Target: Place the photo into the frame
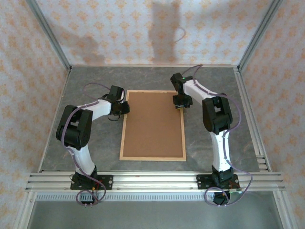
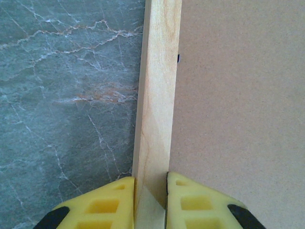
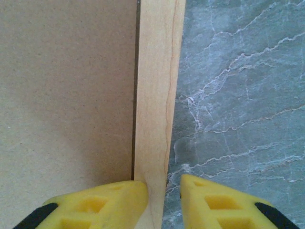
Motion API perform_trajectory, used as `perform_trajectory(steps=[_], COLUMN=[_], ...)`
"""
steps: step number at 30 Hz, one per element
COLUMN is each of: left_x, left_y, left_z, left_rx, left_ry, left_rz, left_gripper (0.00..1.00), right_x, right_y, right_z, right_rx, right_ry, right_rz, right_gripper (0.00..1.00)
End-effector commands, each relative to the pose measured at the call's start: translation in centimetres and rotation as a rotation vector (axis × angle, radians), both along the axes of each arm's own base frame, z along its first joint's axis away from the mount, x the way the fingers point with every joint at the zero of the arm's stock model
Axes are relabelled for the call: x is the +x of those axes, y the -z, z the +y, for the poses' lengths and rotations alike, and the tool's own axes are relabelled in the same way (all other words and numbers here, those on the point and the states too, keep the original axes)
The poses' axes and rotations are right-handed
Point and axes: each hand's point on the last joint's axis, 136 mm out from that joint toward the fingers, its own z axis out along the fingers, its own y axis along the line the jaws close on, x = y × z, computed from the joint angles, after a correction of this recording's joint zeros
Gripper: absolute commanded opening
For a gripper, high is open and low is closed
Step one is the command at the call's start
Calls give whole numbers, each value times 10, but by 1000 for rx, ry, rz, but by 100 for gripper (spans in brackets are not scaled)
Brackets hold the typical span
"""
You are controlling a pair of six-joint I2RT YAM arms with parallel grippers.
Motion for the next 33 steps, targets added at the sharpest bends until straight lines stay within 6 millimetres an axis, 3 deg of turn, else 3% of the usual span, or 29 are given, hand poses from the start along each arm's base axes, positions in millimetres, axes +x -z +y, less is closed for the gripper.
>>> perform_trajectory(steps=[1,33], left_x=[-26,-24], left_y=[33,32], left_z=[-7,-9], left_rx=[-5,-12], left_ry=[28,30], left_rz=[125,121], left_gripper=[18,18], right_x=[-39,-52], right_y=[46,50], right_z=[25,51], right_rx=[16,76], right_ry=[-72,-166], right_rz=[177,233], right_gripper=[34,33])
